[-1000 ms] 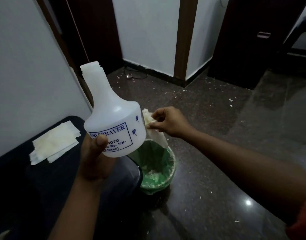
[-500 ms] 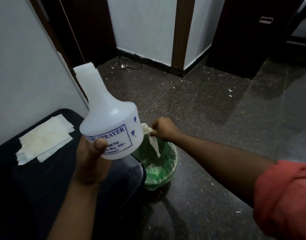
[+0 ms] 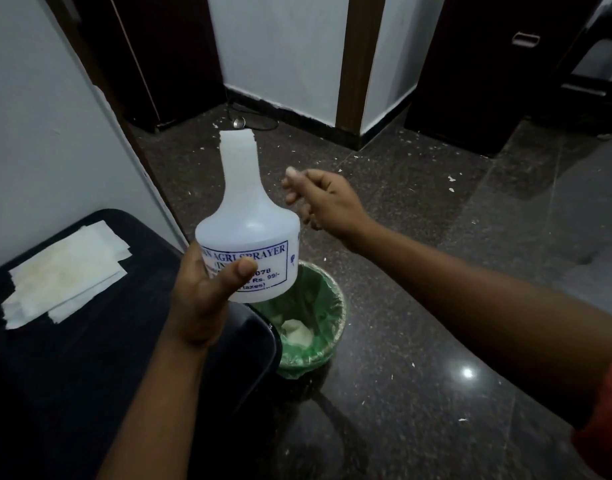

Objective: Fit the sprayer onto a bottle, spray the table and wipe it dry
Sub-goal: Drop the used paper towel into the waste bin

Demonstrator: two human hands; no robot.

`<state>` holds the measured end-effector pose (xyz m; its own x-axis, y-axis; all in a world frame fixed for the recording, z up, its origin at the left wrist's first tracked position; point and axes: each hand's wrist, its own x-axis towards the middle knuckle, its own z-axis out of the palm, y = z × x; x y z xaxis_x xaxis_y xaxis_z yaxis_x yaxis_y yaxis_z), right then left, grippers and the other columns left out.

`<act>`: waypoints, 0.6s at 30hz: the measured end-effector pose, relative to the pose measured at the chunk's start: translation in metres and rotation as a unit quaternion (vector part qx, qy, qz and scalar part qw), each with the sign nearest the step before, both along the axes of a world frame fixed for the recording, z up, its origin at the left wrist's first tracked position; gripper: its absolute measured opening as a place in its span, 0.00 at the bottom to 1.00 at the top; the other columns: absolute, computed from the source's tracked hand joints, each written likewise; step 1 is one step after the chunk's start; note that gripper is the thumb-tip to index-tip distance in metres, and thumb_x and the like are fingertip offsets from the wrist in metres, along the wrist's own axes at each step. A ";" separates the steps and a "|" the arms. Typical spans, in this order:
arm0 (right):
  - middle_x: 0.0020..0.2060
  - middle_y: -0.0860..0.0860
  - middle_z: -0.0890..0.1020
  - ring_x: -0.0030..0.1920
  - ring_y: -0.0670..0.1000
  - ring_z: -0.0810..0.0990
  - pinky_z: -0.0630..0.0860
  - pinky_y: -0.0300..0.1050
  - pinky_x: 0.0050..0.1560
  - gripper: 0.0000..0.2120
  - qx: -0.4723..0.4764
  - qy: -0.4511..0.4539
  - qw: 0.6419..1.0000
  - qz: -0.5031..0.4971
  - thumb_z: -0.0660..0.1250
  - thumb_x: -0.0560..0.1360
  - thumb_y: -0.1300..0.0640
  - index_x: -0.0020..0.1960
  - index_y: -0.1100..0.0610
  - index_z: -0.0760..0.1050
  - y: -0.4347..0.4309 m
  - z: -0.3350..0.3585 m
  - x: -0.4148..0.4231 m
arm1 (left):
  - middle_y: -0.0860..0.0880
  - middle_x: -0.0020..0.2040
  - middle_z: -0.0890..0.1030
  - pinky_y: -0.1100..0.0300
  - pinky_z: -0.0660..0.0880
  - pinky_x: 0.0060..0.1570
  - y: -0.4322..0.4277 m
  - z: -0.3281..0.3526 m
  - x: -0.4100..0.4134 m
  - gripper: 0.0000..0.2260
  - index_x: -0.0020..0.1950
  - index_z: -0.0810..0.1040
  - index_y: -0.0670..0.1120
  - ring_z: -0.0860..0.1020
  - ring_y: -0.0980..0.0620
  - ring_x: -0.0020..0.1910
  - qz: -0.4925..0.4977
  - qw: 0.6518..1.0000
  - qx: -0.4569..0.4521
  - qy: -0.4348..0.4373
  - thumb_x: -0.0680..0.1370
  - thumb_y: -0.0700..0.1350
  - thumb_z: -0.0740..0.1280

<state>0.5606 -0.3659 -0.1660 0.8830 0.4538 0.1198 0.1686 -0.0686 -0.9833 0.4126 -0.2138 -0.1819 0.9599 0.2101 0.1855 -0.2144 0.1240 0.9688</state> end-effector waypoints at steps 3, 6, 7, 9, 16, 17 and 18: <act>0.42 0.54 0.79 0.27 0.45 0.71 0.64 0.36 0.23 0.22 0.064 0.010 0.996 0.069 0.54 0.81 0.46 0.55 0.62 0.76 -0.001 0.031 -0.008 | 0.50 0.53 0.88 0.59 0.83 0.47 0.001 -0.002 -0.001 0.36 0.61 0.81 0.52 0.86 0.50 0.54 -0.008 1.000 0.018 0.023 0.56 0.65 0.83; 0.40 0.54 0.79 0.27 0.44 0.70 0.64 0.36 0.23 0.19 0.061 -0.026 0.993 0.096 0.57 0.79 0.46 0.54 0.60 0.77 0.001 0.052 -0.017 | 0.51 0.53 0.88 0.60 0.83 0.46 0.002 -0.008 -0.001 0.42 0.63 0.76 0.50 0.86 0.50 0.53 -0.014 0.999 0.028 0.037 0.54 0.65 0.83; 0.36 0.51 0.78 0.26 0.43 0.70 0.64 0.35 0.23 0.15 0.053 -0.051 0.992 0.100 0.60 0.79 0.49 0.53 0.60 0.77 0.002 0.056 -0.019 | 0.52 0.53 0.88 0.61 0.83 0.46 0.002 -0.008 -0.002 0.41 0.63 0.76 0.52 0.86 0.51 0.53 -0.017 0.998 0.039 0.043 0.54 0.64 0.84; 0.31 0.50 0.76 0.24 0.41 0.70 0.66 0.34 0.24 0.10 0.048 -0.083 0.989 0.112 0.65 0.78 0.56 0.49 0.64 0.78 0.002 0.061 -0.023 | 0.54 0.52 0.88 0.63 0.82 0.45 0.000 -0.010 -0.002 0.38 0.62 0.76 0.55 0.86 0.52 0.52 -0.019 0.997 0.060 0.044 0.55 0.59 0.84; 0.41 0.58 0.83 0.35 0.51 0.80 0.77 0.38 0.31 0.12 -0.076 -0.154 0.977 0.129 0.75 0.70 0.57 0.50 0.63 0.79 -0.003 0.058 -0.023 | 0.56 0.54 0.86 0.67 0.81 0.43 0.005 -0.018 -0.001 0.34 0.63 0.75 0.61 0.85 0.56 0.53 0.008 0.993 0.101 0.052 0.58 0.55 0.81; 0.42 0.58 0.84 0.36 0.53 0.81 0.78 0.40 0.32 0.13 -0.099 -0.164 0.973 0.129 0.75 0.70 0.56 0.50 0.62 0.79 -0.004 0.055 -0.020 | 0.55 0.57 0.84 0.67 0.81 0.45 0.006 -0.020 -0.002 0.39 0.67 0.73 0.60 0.84 0.57 0.54 0.014 0.991 0.121 0.060 0.57 0.57 0.81; 0.42 0.56 0.84 0.36 0.53 0.82 0.79 0.41 0.33 0.14 -0.124 -0.172 0.969 0.126 0.75 0.70 0.54 0.51 0.61 0.80 -0.006 0.051 -0.017 | 0.56 0.62 0.81 0.67 0.81 0.47 0.007 -0.021 -0.003 0.43 0.72 0.70 0.59 0.82 0.58 0.57 0.022 0.987 0.140 0.069 0.57 0.59 0.80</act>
